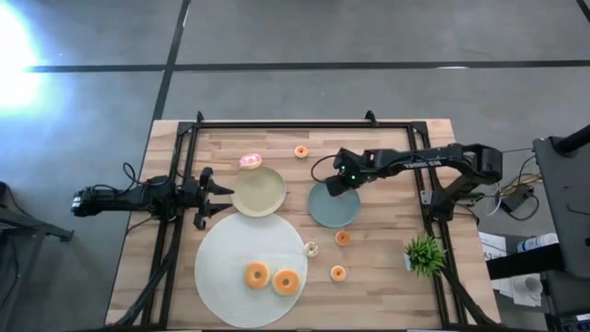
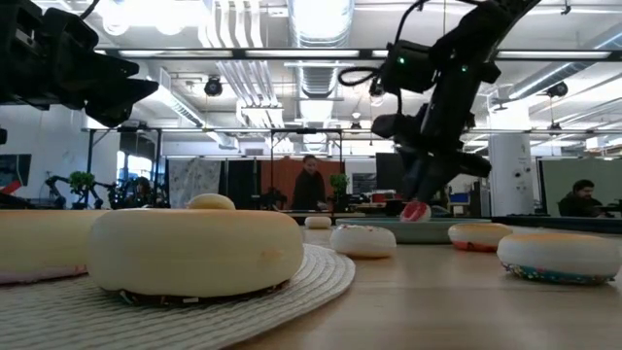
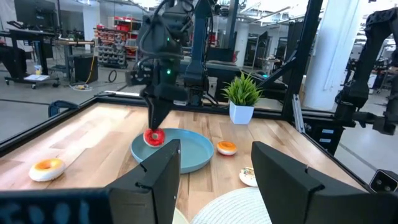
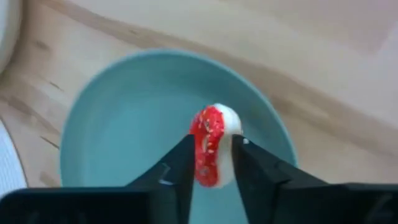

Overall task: Pick & Place donuts
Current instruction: Put the small red donut on the blue plate, then put the small yellow donut on the blue plate

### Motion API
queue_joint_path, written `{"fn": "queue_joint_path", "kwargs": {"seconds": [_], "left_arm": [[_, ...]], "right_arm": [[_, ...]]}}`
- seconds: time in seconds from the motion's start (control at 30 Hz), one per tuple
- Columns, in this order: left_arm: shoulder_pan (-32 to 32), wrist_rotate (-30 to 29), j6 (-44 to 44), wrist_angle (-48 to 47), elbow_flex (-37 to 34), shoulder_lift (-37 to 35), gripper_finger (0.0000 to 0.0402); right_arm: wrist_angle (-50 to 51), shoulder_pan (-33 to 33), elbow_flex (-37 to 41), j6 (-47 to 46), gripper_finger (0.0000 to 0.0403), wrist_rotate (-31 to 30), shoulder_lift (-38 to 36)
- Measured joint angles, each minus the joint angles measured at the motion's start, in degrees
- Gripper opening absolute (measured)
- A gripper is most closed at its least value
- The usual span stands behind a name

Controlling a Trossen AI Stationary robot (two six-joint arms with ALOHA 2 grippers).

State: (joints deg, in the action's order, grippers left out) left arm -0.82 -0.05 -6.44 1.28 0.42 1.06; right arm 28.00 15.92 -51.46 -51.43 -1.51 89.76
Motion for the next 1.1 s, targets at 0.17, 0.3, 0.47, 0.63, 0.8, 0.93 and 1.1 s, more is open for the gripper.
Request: {"fn": "queue_joint_path", "kwargs": {"seconds": [0.17,0.3,0.47,0.63,0.8,0.93,1.1], "left_arm": [[0.0,0.0,0.0,0.0,0.0,0.0,0.0172],[0.0,0.0,0.0,0.0,0.0,0.0,0.0172],[0.0,0.0,0.0,0.0,0.0,0.0,0.0172],[0.0,0.0,0.0,0.0,0.0,0.1,0.0172],[0.0,0.0,0.0,0.0,0.0,0.3,0.0172],[0.0,0.0,0.0,0.0,0.0,0.3,0.0172],[0.0,0.0,0.0,0.0,0.0,0.3,0.0172]], "right_arm": [[7.9,0.1,-2.8,3.1,0.0177,-2.9,0.2],[10.4,-1.6,-6.2,11.3,0.0202,-11.0,-0.8],[1.8,-0.5,-12.6,27.2,0.0204,-10.7,1.6],[0.3,4.7,-23.5,42.0,0.0193,-2.4,13.2],[5.0,4.0,-34.3,57.4,0.0180,-1.0,22.4],[7.1,4.4,-38.7,62.8,0.0174,-1.8,27.0],[9.1,4.6,-41.5,64.6,0.0173,-1.4,31.2]]}}
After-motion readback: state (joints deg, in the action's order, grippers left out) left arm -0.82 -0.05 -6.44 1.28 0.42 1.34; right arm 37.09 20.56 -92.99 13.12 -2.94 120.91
